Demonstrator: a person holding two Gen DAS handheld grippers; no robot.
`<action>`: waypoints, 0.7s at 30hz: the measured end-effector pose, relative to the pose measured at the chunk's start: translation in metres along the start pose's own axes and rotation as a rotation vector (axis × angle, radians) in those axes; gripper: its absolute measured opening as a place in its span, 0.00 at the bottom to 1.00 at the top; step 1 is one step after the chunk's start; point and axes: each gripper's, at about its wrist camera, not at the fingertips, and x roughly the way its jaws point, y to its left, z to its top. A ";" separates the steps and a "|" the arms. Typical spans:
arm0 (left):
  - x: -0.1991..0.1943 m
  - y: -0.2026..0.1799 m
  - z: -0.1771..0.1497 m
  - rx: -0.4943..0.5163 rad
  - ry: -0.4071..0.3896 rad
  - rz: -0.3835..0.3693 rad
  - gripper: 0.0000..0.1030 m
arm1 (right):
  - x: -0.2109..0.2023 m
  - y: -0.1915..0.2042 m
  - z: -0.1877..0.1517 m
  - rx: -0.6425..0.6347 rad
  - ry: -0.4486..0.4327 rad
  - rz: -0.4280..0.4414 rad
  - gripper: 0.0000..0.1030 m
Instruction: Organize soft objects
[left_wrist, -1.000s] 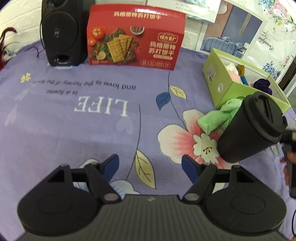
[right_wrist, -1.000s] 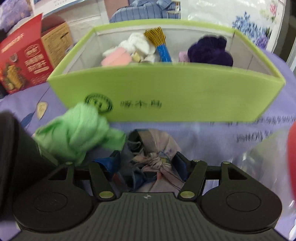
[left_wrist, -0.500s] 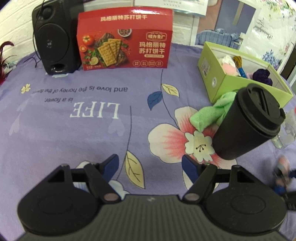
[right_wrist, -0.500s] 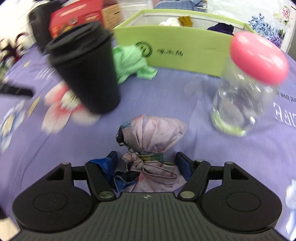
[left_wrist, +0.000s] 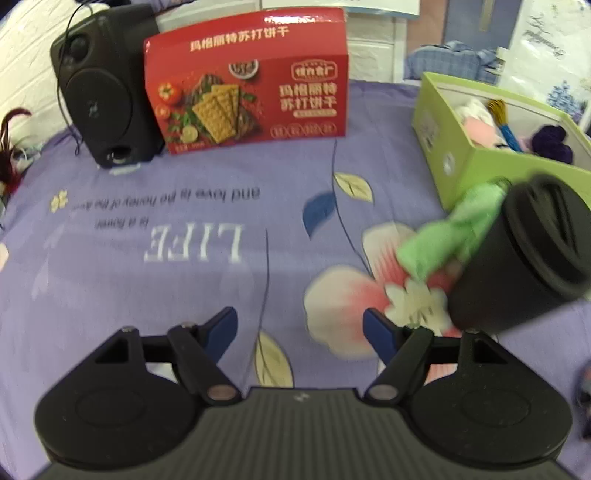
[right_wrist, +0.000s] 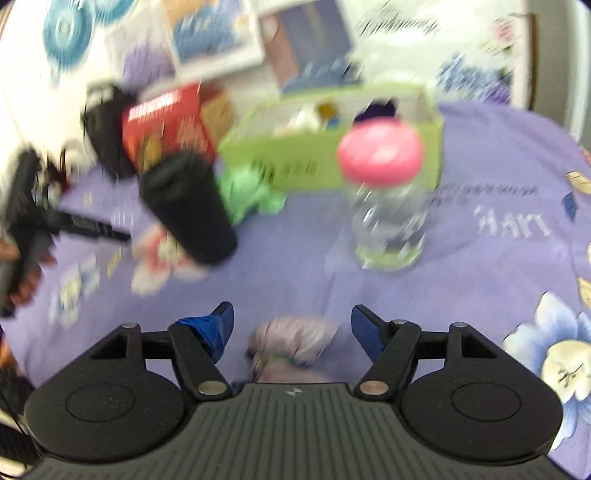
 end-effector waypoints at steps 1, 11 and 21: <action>0.004 -0.002 0.009 0.013 -0.003 0.011 0.73 | -0.002 -0.005 0.000 0.011 -0.007 -0.008 0.55; 0.052 -0.029 0.112 0.190 -0.010 -0.167 0.73 | -0.019 -0.080 0.001 0.100 -0.044 -0.183 0.55; 0.074 -0.082 0.154 0.428 0.032 -0.308 0.73 | -0.003 -0.130 0.009 0.137 -0.043 -0.277 0.55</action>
